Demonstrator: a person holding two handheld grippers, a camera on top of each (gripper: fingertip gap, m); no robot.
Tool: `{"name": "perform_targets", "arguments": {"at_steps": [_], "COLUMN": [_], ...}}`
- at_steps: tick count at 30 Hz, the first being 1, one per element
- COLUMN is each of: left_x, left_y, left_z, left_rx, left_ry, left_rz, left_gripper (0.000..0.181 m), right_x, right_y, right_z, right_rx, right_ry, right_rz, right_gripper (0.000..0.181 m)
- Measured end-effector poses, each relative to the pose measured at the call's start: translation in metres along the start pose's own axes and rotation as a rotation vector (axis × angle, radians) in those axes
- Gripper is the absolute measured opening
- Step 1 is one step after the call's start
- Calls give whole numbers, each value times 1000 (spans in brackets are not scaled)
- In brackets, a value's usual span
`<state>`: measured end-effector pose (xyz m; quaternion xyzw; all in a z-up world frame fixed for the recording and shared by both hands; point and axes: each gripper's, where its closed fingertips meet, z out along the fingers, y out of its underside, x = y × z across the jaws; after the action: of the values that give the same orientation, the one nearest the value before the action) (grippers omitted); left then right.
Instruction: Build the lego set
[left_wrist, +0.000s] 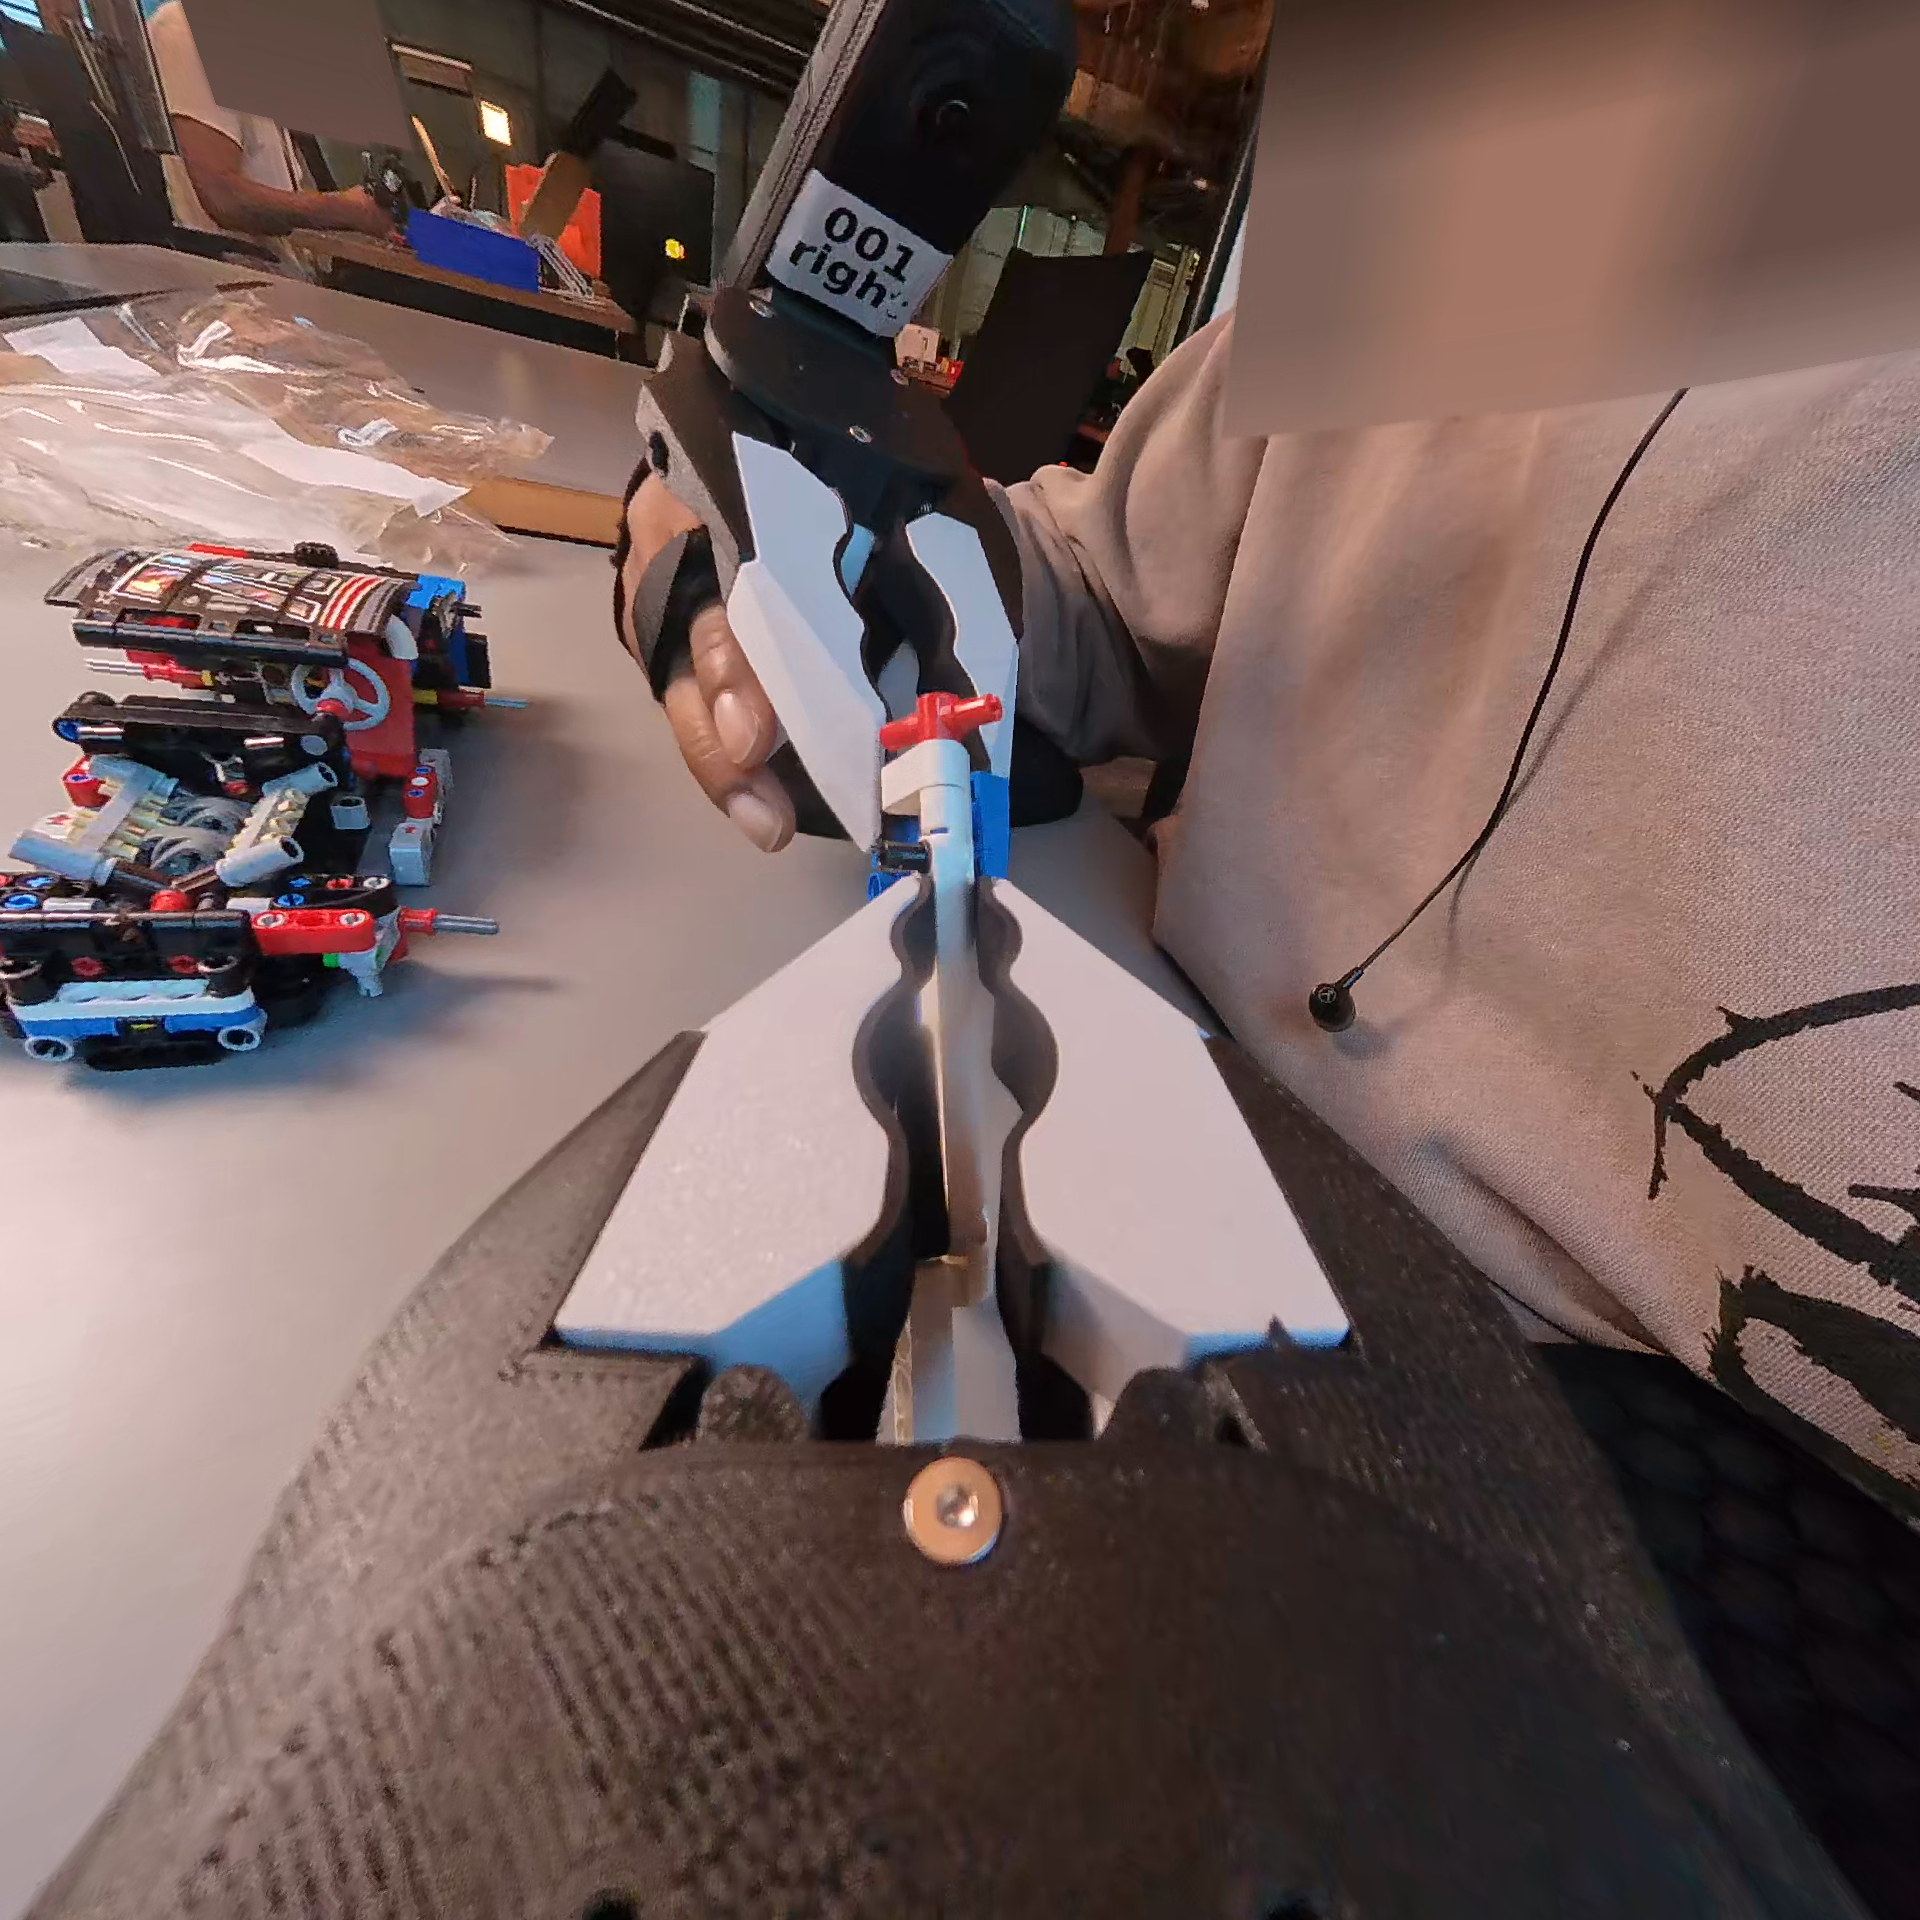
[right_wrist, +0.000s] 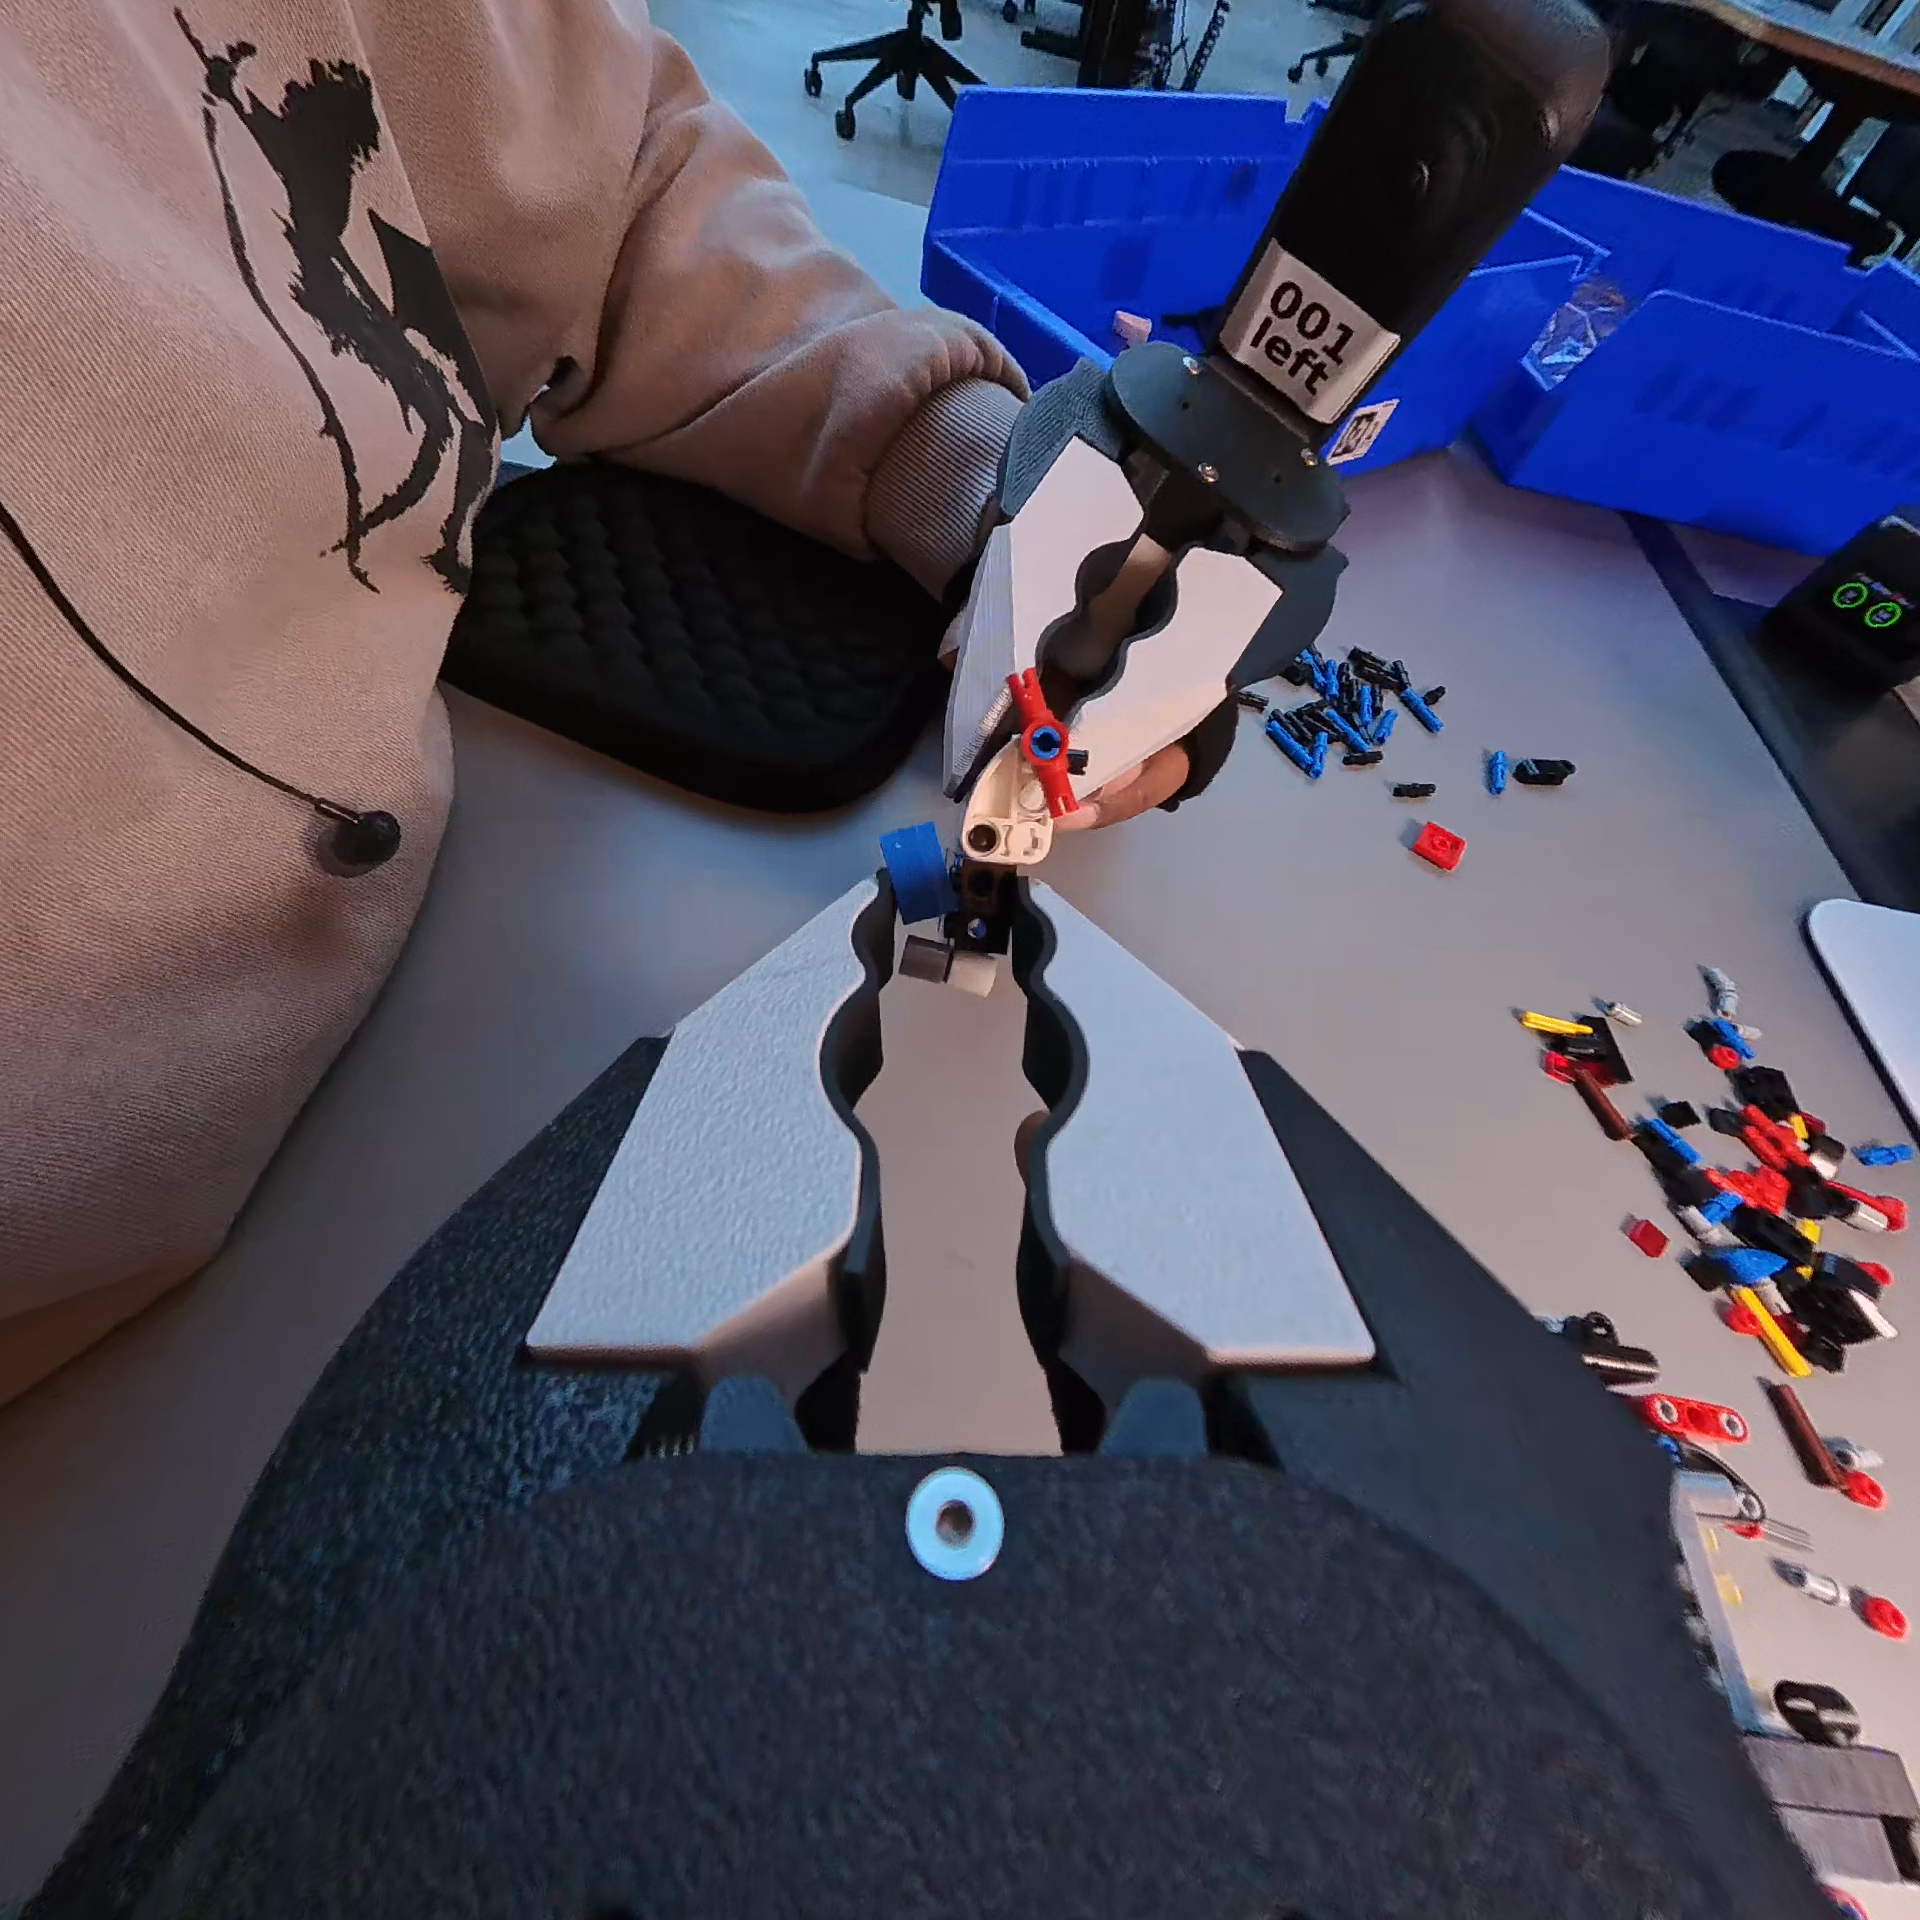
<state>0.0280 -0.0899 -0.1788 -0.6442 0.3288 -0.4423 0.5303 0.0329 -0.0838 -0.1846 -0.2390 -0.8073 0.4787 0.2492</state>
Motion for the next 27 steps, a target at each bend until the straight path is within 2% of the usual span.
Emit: {"name": "perform_targets", "arguments": {"at_steps": [7,10,17,27], "left_x": [-3,-5,-8,-12], "left_y": [-3,-7,-9,-16], "left_z": [-1,-2,-3,-7], "left_rx": [18,34,49,133], "left_ry": [-70,-99,-134,-107], "left_rz": [63,68,25,-108], "left_gripper": [4,4,4,4], "right_x": [6,11,14,19], "right_y": [1,-1,-4,-7], "right_z": [0,-1,-3,-7], "right_rx": [-17,22,109,181], "right_ry": [43,72,62,-12], "right_rz": [92,151,234,348], "right_gripper": [22,22,23,21]}}
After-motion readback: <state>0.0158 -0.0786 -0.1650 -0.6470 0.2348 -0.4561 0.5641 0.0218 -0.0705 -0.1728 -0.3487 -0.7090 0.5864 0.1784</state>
